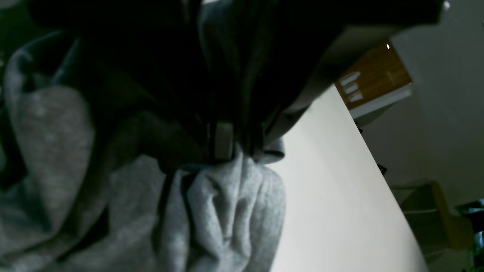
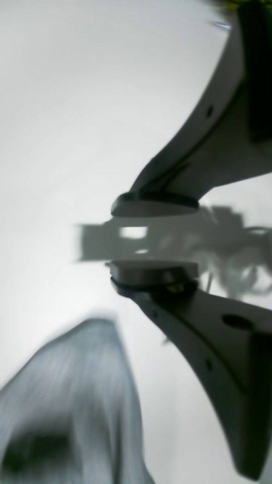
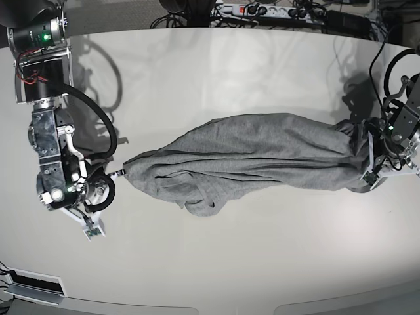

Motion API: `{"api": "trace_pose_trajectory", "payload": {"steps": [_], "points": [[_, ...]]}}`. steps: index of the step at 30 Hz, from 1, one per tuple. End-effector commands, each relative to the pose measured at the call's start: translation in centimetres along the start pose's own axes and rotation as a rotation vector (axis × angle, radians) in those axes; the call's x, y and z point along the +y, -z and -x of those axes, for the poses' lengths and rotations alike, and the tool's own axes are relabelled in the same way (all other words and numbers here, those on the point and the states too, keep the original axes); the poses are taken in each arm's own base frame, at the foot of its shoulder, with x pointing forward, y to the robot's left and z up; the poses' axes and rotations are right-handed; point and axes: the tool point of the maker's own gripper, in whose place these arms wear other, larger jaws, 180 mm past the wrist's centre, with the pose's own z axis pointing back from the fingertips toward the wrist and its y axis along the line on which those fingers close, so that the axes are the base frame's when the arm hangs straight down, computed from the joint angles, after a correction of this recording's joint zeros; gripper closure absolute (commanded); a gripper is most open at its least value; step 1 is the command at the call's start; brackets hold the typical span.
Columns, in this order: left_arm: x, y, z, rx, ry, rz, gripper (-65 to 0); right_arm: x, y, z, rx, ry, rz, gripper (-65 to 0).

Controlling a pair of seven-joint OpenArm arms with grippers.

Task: Layout the t-shirt on the table in an organized manner, then fold the t-shirt properly
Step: 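Grasp opposite ends of the shirt with both grippers and stretch it, then regrasp the shirt end with the right gripper and pull it taut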

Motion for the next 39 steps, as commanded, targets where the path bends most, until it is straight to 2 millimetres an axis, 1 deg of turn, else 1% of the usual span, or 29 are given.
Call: {"api": "trace_pose_trajectory", "payload": {"steps": [1, 3, 6, 7, 8, 10, 11, 14, 17, 18, 21, 22, 23, 25, 30, 34, 35, 36, 37, 39], "points": [[2.1, -0.3, -0.3, -0.01, 0.009, -0.042, 0.0, 0.7, -1.1, -2.4, -0.078, -0.037, -0.065, -21.4], [1.7, -0.3, -0.5, -0.025, 0.018, -0.018, 0.0, 4.7, -2.1, -3.2, -0.145, -0.155, -0.277, -21.3], [1.0, -0.3, -1.0, -0.052, 0.013, 0.019, 0.0, 10.0, -4.5, -2.9, -0.211, -0.289, -0.59, -21.2], [0.8, -0.3, -1.1, -0.059, 0.012, 0.033, 0.0, 11.3, -5.3, -2.6, -0.212, -0.265, -0.675, -21.2], [0.5, -0.3, -1.3, -0.069, 0.01, 0.047, 0.0, 12.4, -6.1, -2.3, -0.212, -0.246, -0.751, -21.2], [-0.1, -0.4, -1.5, -0.078, 0.001, 0.078, 0.0, 13.9, -7.2, -1.6, -0.21, -0.218, -0.857, -21.2], [-0.3, -0.4, -1.6, -0.083, -0.003, 0.09, 0.0, 14.4, -7.4, -1.3, -0.212, -0.206, -0.883, -21.2], [-0.6, -0.4, -1.6, -0.086, -0.021, 0.111, 0.0, 15.7, -7.2, -0.4, -0.198, -0.187, -0.909, -21.2], [-0.8, -0.5, -1.7, -0.09, -0.03, 0.119, 0.0, 17.4, -6.2, 0.1, -0.203, -0.191, -0.88, -21.8], [-0.8, -0.5, -1.7, -0.089, -0.029, 0.119, 0.0, 17.9, -5.7, 0.1, -0.212, -0.209, -0.851, -24.6], [-0.8, -0.5, -1.7, -0.089, -0.029, 0.119, 0.0, 18.9, -4.3, -0.2, -0.261, -0.305, -0.754, -42.9], [-0.8, -0.5, -1.7, -0.089, -0.029, 0.119, 0.0, 19.1, -4.0, -0.2, -0.275, -0.348, -0.721, -46.1], [-0.8, -0.5, -1.7, -0.089, -0.029, 0.119, 0.0, 19.4, -3.7, -0.4, -0.294, -0.389, -0.691, -46.8], [-0.8, -0.5, -1.7, -0.088, -0.029, 0.119, 0.0, 19.8, -3.0, -0.6, -0.316, -0.453, -0.621, -46.7], [-0.8, -0.5, -1.8, -0.091, -0.031, 0.12, 0.0, 21.1, -1.2, -0.1, -0.333, -0.605, -0.468, -46.7], [-1.4, -0.5, -2.2, -0.098, -0.038, 0.132, 0.0, 20.7, 0.5, -0.2, -0.354, -0.654, -0.325, -45.9], [-1.6, -0.5, -2.3, -0.1, -0.038, 0.139, 0.0, 20.5, 0.8, -0.1, -0.346, -0.66, -0.305, -44.1], [-1.8, -0.6, -2.4, -0.103, -0.038, 0.153, 0.0, 20.1, 0.9, -0.1, -0.345, -0.657, -0.283, -40.7], [-2.1, -0.6, -2.4, -0.105, -0.039, 0.166, 0.0, 19.7, 1.1, -0.3, -0.343, -0.646, -0.257, -35.6], [-2.8, -0.7, -2.6, -0.112, -0.034, 0.208, 0.0, 18.8, 1.3, -0.5, -0.332, -0.612, -0.213, -22.2]]}}
